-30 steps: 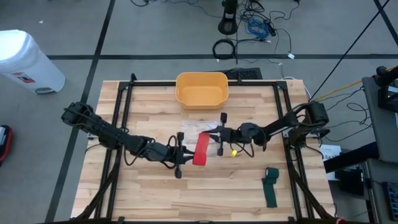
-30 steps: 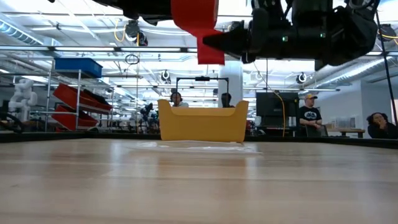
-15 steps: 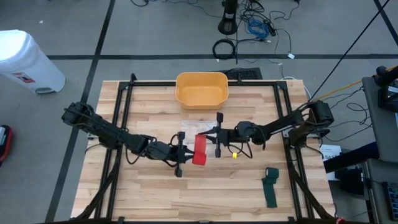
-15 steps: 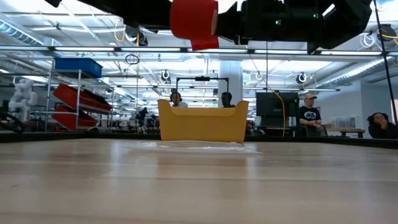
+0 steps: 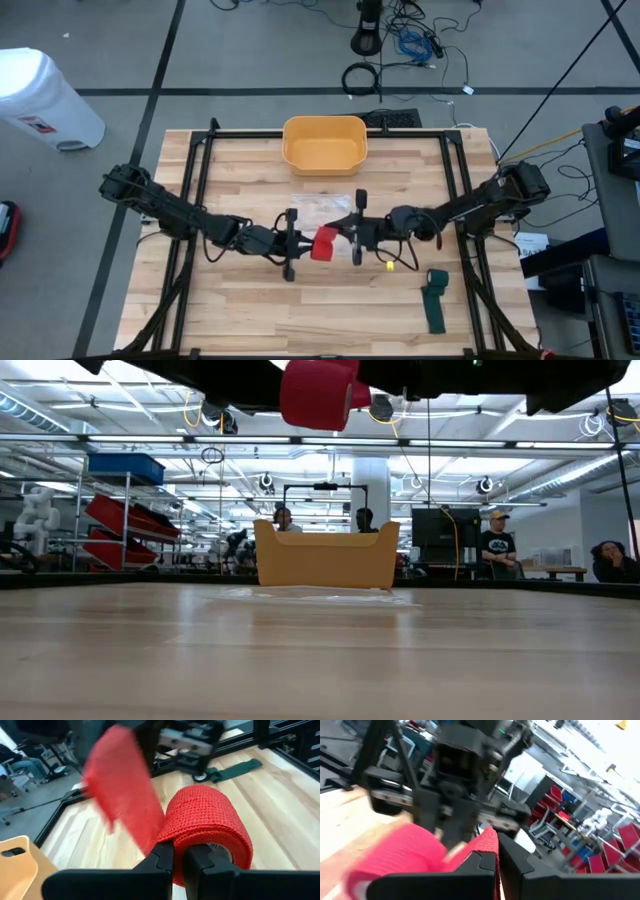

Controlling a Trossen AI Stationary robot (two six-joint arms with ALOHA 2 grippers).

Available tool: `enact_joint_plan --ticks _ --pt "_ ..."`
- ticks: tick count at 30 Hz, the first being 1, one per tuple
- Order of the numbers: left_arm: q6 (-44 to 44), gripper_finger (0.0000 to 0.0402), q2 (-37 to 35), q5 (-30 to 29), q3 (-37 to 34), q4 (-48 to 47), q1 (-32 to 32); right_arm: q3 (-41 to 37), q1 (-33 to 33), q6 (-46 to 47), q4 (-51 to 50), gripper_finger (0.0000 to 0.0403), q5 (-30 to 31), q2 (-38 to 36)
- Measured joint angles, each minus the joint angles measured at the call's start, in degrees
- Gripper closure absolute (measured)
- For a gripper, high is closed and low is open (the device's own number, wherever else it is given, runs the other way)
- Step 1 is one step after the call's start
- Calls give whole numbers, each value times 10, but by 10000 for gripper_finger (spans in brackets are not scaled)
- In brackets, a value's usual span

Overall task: Roll bandage
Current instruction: Roll the red bandage

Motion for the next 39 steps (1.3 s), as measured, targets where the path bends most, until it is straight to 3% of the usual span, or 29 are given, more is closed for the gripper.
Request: enact_joint_plan --ticks 21,29,34,39 --pt "21 388 0 18 0 28 41 26 28 -34 -84 400 -42 1" --pt "31 388 0 17 0 30 42 26 26 -81 -96 328 -46 1" --pt "31 388 0 15 0 35 50 26 28 -159 -95 274 -45 1" --pt "33 388 0 19 0 42 52 26 31 -217 -104 256 -40 1"
